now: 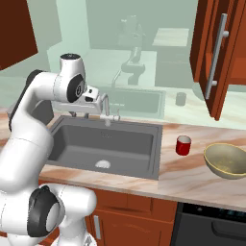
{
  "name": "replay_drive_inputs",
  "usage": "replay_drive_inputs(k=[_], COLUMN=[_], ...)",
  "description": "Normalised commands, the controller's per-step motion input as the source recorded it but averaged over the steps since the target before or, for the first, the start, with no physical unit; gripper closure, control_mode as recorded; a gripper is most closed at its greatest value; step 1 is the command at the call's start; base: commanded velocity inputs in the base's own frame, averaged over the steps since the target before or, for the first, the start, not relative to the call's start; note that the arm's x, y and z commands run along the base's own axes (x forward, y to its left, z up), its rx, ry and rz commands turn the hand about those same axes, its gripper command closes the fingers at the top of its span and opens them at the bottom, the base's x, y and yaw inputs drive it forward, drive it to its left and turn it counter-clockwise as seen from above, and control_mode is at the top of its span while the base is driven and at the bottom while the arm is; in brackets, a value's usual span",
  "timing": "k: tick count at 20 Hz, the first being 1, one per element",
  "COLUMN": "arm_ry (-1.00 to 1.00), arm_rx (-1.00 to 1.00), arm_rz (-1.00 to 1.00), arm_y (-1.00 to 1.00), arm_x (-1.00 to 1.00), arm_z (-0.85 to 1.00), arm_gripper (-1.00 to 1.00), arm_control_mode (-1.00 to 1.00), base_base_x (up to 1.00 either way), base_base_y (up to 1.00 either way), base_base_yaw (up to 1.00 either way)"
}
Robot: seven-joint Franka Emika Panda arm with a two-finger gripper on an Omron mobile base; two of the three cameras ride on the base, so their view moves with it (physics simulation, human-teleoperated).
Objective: Pick the mug and place it in the sink. Pick the bowl and place it in the open cabinet and then close the cabinet.
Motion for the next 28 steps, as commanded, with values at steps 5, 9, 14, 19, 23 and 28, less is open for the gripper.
replay_drive_inputs(k=[5, 9, 14, 19, 23, 28], arm_ry=[0.0, 0.0, -0.02, 0.0, -0.16, -0.06], arm_rx=[0.0, 0.0, 0.0, 0.0, -0.03, -0.01], arm_rz=[0.0, 0.03, 0.0, 0.0, 0.0, 0.0], arm_y=[-0.07, -0.03, -0.06, -0.2, -0.15, -0.29], arm_x=[-0.09, -0.35, -0.42, -0.13, -0.06, -0.01], arm_z=[0.0, -0.01, -0.1, -0.12, -0.08, 0.0], arm_gripper=[-1.0, -1.0, -1.0, -1.0, -1.0, -1.0], arm_control_mode=[-1.0, -1.0, -1.0, -1.0, -1.0, -1.0], base_base_x=[0.0, 0.0, 0.0, 0.0, 0.0, 0.0], base_base_y=[0.0, 0.0, 0.0, 0.0, 0.0, 0.0], base_base_yaw=[0.0, 0.0, 0.0, 0.0, 0.0, 0.0])
